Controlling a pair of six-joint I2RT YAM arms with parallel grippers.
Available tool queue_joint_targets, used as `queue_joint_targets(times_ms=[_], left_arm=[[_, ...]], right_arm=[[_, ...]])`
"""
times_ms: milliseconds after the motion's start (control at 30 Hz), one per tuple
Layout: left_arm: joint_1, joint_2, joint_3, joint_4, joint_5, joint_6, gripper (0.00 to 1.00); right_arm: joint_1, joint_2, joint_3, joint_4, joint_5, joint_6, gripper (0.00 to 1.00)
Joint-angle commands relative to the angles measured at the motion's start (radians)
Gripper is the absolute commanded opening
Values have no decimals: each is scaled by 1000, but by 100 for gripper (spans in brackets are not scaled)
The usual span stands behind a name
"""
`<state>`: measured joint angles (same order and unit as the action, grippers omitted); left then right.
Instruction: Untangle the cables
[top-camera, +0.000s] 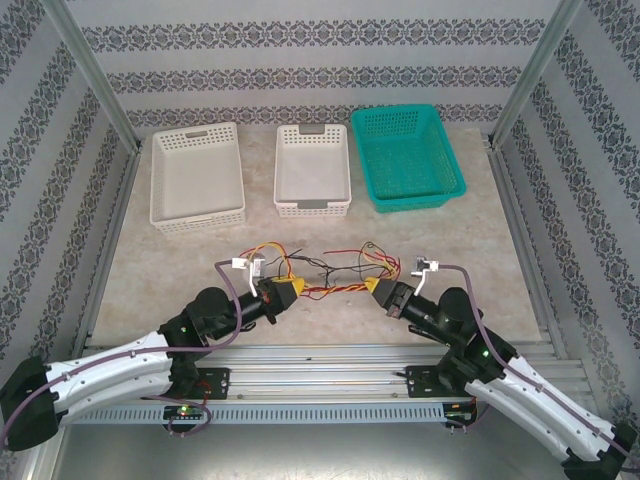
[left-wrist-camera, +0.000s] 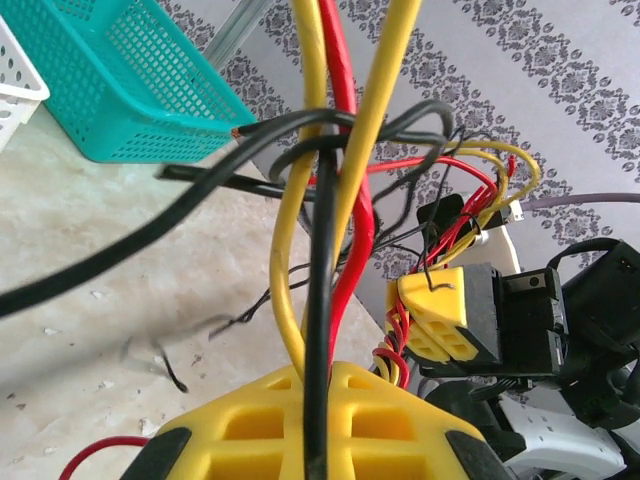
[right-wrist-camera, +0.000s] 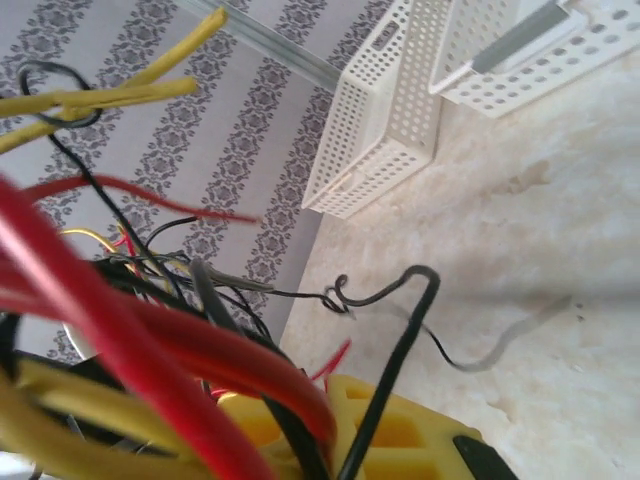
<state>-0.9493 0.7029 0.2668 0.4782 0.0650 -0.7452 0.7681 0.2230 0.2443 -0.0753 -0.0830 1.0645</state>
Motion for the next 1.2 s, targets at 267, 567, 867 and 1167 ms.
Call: queue_joint_targets(times_ms=[267, 567, 867, 1167], left_arm=[[62, -77, 71, -315, -419, 37, 0], [82, 58, 216, -483, -417, 90, 0], [90, 150, 273, -433, -266, 77, 0], [90, 168, 254, -382, -258, -105, 0]], right_arm=[[-127, -78, 135, -464, 731, -74, 7], [-154, 74, 256, -518, 618, -183, 44], [-159, 320, 249, -150, 27, -266, 57], [98, 642, 193, 305, -196, -310, 60]])
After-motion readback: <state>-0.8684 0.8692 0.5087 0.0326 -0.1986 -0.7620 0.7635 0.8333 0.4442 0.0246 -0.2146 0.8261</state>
